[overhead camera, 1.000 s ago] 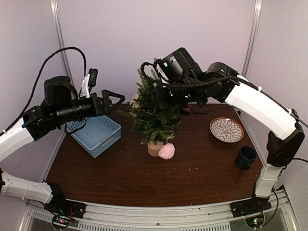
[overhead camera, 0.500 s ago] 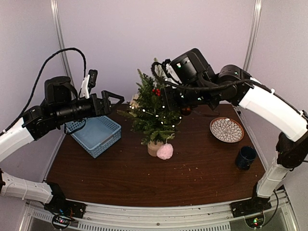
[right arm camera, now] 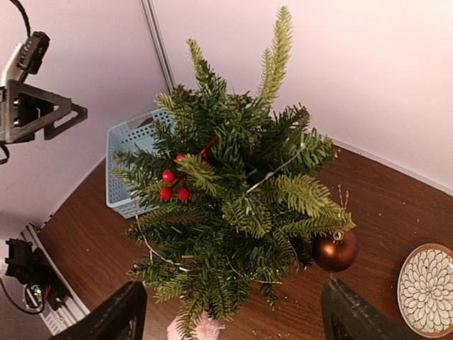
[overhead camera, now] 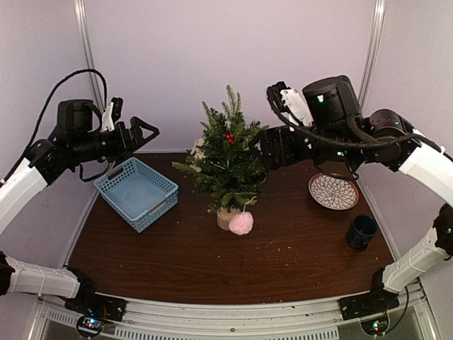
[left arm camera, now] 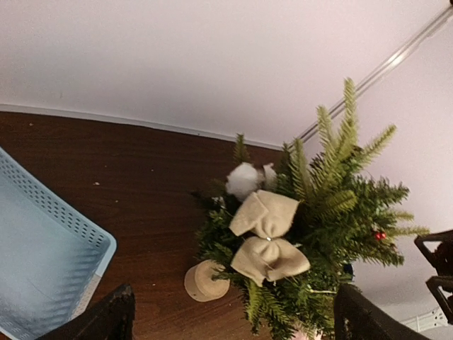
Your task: Decorate the small christmas tree
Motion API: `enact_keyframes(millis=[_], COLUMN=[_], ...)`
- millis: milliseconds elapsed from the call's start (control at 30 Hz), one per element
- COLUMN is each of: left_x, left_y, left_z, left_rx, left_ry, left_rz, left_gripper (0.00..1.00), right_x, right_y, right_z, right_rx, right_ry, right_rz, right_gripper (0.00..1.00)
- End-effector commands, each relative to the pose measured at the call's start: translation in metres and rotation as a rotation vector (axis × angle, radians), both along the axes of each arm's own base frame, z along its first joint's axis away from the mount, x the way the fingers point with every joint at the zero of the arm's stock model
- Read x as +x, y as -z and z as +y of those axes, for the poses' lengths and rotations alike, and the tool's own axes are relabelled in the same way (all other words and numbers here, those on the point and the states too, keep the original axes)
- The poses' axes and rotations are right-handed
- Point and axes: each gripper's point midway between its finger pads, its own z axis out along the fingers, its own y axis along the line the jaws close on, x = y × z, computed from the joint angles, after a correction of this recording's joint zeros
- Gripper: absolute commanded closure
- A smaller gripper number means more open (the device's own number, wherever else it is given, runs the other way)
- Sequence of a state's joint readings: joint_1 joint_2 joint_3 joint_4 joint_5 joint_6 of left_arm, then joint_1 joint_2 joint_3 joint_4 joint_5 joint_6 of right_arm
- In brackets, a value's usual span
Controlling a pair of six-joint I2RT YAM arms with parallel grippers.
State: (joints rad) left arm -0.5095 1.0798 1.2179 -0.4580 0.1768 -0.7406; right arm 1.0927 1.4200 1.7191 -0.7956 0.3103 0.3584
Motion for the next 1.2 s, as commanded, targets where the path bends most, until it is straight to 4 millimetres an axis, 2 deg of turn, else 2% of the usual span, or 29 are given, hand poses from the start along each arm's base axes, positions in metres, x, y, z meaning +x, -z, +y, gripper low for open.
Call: enact_keyframes(millis=[0,100,233,333,433,633,733,900,1033,1167], left_x=[0.014,0.032,0.055,0.070,0.075,0.064,0.050,0.027,0.021,0.023], left_y=[0.010,0.019,0.034,0.057,0.081,0.141,0.171,0.208,0.214,0.208], left_z=[0.017,0.035,0.053,0.062,0.069,0.081,0.083,0.089,0.093,0.095], left_rx=[-0.001,0.045,0.167,0.286,0.382,0.460,0.456,0.446,0.443,0.446], left_ry=[0.031,0.007,-0.022,-0.040,-0.029,-0.036,-0.032,-0.056,-0.075,-0.089], left_rz=[0.145,0.211,0.281,0.335,0.383,0.445,0.482,0.518,0.520,0.503], left_gripper=[0.02,0.02,0.02,0.02,0.02,0.03,0.02,0.03,0.02,0.02], right_x=[-0.004,-0.001,0.010,0.022,0.036,0.053,0.054,0.048,0.046,0.048], right_y=[-0.013,-0.007,-0.003,0.008,0.026,0.072,0.106,0.140,0.153,0.151], right_z=[-0.020,-0.043,-0.079,-0.103,-0.126,-0.154,-0.161,-0.164,-0.166,-0.163], right_rx=[0.025,0.031,0.055,0.064,0.061,0.092,0.104,0.107,0.105,0.109], right_ry=[-0.002,0.031,0.096,0.147,0.203,0.286,0.304,0.314,0.321,0.307], right_rz=[-0.052,-0.043,-0.041,-0.021,0.012,0.091,0.140,0.169,0.186,0.182], right_gripper=[0.06,0.01,0.01,0.01,0.01,0.01,0.01,0.01,0.00,0.01])
